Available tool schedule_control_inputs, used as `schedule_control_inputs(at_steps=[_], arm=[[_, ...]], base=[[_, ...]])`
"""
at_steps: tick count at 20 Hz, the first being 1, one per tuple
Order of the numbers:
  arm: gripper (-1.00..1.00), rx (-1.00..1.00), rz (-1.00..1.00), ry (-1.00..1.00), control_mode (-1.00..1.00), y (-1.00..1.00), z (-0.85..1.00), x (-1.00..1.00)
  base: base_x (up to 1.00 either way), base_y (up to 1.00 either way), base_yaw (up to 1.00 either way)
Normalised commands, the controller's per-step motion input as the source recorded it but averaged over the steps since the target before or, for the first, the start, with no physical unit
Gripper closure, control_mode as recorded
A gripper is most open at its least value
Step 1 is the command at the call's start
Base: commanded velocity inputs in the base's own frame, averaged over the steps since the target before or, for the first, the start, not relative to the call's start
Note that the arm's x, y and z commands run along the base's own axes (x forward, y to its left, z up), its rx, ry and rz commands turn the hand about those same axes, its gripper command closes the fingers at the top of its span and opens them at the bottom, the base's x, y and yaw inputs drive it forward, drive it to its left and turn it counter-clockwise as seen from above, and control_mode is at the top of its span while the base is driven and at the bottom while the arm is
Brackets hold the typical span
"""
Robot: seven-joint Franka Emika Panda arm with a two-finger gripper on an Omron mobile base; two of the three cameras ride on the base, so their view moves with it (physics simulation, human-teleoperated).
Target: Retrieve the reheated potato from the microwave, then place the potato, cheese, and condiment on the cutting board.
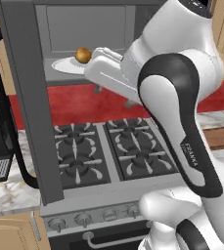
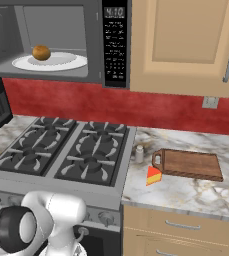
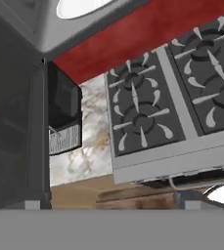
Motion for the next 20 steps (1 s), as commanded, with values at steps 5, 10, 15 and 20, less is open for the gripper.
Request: schedule_control_inputs(at_steps=[5, 10, 15, 20], arm=[[-1.00, -0.34, 0.00, -0.53, -1.00, -0.56, -0.05, 0.02], [-1.00, -0.20, 0.00, -0.38, -1.00, -0.52, 0.01, 0.21], [-1.00, 0.00, 0.00, 0.05, -1.00, -0.31, 0.27, 0.61], [-1.00, 0.00, 0.01, 0.17, -1.00, -0.11, 0.29, 0.63]], base=[[0.00, 0.00, 0.00], [0.00, 0.00, 0.00], [0.00, 0.00, 0.00], [0.00, 0.00, 0.00]])
